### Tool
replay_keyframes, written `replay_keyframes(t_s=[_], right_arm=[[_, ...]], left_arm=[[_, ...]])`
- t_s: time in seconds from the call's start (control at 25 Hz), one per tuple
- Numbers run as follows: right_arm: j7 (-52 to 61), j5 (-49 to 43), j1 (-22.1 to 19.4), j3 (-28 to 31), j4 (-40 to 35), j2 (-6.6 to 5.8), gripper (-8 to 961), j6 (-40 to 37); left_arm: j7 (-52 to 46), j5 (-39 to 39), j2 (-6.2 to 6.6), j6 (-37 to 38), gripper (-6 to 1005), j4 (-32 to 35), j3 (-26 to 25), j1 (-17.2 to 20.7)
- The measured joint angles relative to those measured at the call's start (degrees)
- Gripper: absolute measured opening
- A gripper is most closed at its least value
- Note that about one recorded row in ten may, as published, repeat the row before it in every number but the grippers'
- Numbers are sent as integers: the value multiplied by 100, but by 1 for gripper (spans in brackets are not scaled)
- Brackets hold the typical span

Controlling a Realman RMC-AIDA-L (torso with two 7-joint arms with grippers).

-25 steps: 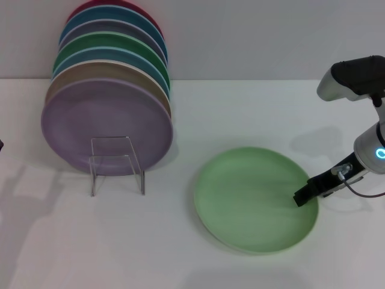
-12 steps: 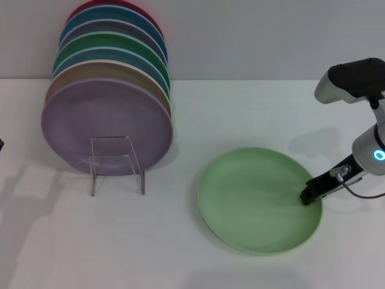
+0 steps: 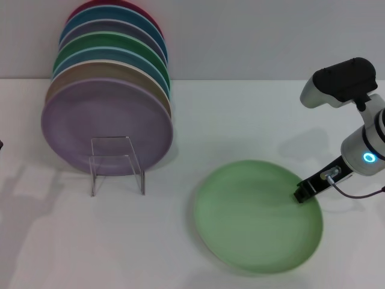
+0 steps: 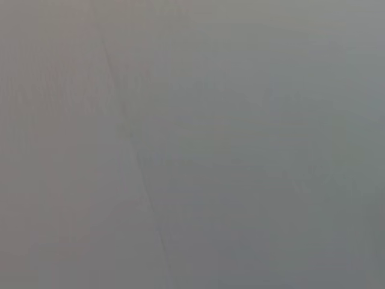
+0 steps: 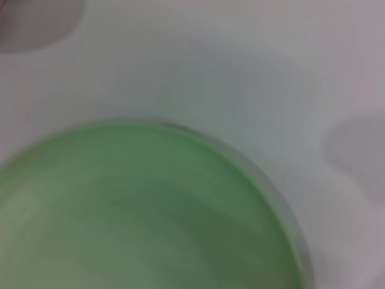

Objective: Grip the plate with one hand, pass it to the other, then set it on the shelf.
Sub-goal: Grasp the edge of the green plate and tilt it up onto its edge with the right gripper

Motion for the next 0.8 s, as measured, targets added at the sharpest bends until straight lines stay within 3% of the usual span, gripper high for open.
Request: replay_keyframes(t_s=[0.8], right_arm=[[-275, 516, -303, 68, 665, 51, 43, 80]], left_arm=[[0, -35, 8, 34, 785, -71, 0, -38]])
